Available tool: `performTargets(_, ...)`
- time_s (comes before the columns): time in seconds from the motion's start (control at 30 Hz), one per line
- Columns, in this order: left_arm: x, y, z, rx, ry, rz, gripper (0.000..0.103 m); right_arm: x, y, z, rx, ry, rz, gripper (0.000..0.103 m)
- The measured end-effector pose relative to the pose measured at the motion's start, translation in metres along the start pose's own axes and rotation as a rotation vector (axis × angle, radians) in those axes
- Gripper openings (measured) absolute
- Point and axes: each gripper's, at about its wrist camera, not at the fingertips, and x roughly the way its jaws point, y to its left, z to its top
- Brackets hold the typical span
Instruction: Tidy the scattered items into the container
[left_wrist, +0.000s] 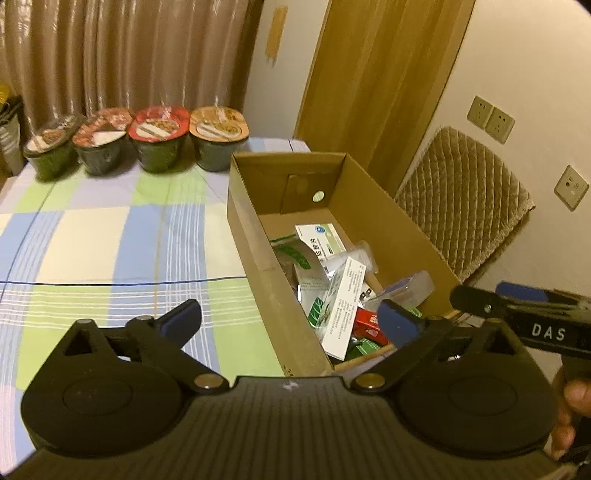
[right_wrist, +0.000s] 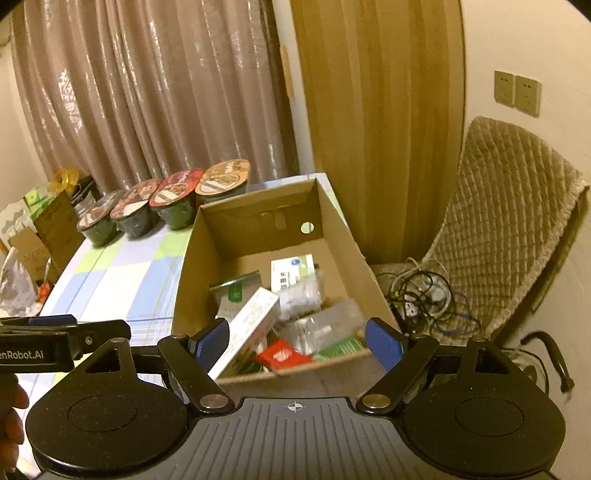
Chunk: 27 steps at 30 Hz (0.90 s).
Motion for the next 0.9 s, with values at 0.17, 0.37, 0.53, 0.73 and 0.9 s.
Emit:
performTargets(0.17, -0.016, -0.008, -0.007, -0.031, 0.011, 0.018, 0.101, -0.025, -0.004, -0.006, 0.018, -0.008, -0.01, 0.086)
performTargets(0.37, -0.034, -0.024, -0.011, -0.023, 0.041, 0.06, 0.102, -0.052, -0.008, -0.008, 0.021, -0.011, -0.022, 0.087)
performTargets(0.53, -0.049, -0.042, -0.017, 0.009, 0.04, 0.078, 0.102, -0.072, -0.011, -0.009, 0.021, -0.014, -0.037, 0.087)
performTargets(0.73, -0.065, -0.062, -0.022, 0.036, 0.041, 0.088, 0.102, -0.09, -0.014, -0.01, 0.02, -0.017, -0.047, 0.087)
performTargets(0.9, -0.074, -0.071, -0.024, 0.038, 0.024, 0.098, 0.101, -0.097, -0.014, -0.013, 0.009, -0.007, -0.051, 0.097)
